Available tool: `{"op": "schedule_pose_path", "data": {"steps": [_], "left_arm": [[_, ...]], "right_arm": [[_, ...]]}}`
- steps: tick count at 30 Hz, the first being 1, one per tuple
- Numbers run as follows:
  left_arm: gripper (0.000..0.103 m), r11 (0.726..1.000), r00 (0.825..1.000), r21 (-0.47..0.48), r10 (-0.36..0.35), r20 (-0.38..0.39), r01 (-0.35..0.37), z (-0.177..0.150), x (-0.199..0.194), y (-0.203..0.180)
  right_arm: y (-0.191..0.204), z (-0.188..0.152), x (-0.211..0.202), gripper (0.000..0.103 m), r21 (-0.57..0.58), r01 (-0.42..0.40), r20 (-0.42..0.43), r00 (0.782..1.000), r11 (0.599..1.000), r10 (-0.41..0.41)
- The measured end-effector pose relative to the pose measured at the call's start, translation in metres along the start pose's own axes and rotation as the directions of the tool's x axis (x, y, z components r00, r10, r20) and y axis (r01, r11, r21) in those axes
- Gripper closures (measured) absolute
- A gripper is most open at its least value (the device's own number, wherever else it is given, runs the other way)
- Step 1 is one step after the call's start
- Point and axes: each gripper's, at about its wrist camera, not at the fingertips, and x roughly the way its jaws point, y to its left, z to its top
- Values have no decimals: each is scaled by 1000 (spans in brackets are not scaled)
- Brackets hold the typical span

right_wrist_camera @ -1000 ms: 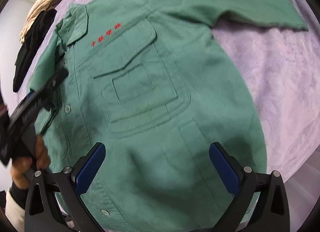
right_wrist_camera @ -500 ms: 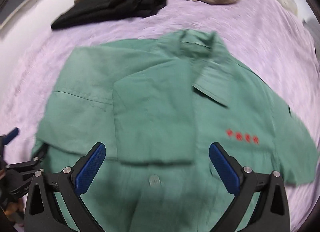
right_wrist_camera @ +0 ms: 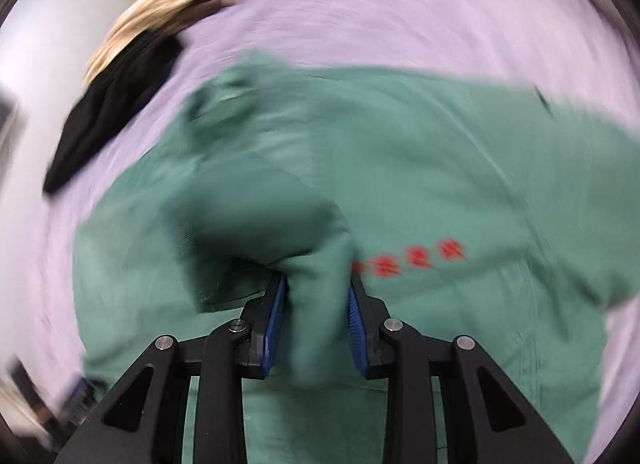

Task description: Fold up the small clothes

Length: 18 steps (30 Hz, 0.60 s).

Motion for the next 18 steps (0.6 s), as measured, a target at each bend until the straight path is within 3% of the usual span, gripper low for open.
{"op": "schedule_pose_path", "data": {"steps": [1, 2, 3, 4, 5, 7, 10, 13, 15, 16, 18], "left_arm": [[5, 1000, 1000, 0, -18, -4, 18, 1, 1, 2], [5, 1000, 1000, -2, -31, -6, 31, 0, 0, 3], [5, 999, 999, -7, -46, -10, 46, -1, -1, 4], [5, 998, 998, -15, -63, -15, 62, 0, -1, 7], [5, 997, 997, -19, -75, -19, 74, 1, -2, 9], [5, 995, 995, -29, -100, -25, 99, 2, -4, 12], [5, 988, 988, -38, -152, -30, 151, 4, -11, 19], [5, 984, 983, 11, -180, -43, 180, 4, -25, 24], [5, 983, 984, 61, -168, -53, 171, 2, -37, 28], [5, 988, 991, 80, -130, -45, 133, 0, -45, 32], [5, 993, 995, 70, -93, -37, 95, 1, -56, 46]], "right_arm": [[-29, 1, 0, 66, 117, -51, 4, 999, 992, 51], [-47, 2, 0, 54, 199, -94, 12, 996, 975, 94], [-70, 1, -1, 42, 298, -153, 22, 988, 942, 154], [-86, -2, -3, 41, 372, -224, 47, 974, 901, 223], [-94, -5, -6, 33, 405, -270, 63, 961, 874, 268], [-93, -10, -12, 25, 388, -284, 55, 957, 877, 286], [-79, -18, -13, 24, 340, -280, 23, 957, 898, 289], [-77, -27, -10, 24, 360, -271, 15, 959, 893, 285], [-77, -28, -9, 24, 369, -269, 12, 959, 890, 284], [-77, -31, -10, 24, 358, -260, 6, 961, 897, 276], [-74, -38, -15, 24, 318, -235, -12, 968, 918, 252]]}}
